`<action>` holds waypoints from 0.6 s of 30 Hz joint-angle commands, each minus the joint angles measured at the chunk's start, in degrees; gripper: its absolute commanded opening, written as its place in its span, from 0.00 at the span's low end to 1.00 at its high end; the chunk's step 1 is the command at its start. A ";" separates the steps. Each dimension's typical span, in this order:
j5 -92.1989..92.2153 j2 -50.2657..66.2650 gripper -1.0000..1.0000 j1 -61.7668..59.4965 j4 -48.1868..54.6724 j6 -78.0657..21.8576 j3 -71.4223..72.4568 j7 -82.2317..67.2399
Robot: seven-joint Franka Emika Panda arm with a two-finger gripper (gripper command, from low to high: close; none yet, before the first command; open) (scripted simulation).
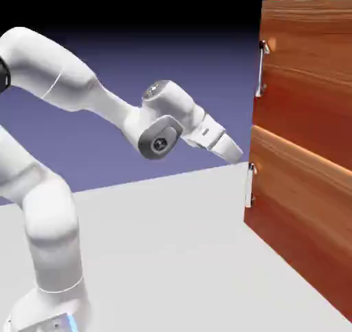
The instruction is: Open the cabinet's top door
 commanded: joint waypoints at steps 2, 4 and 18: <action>4.99 -0.24 0.50 -2.02 1.54 0.08 2.08 -3.79; 9.97 -0.47 0.50 -4.03 3.08 0.15 4.15 -7.57; 44.86 -2.14 0.50 -18.13 13.86 0.67 18.69 -34.07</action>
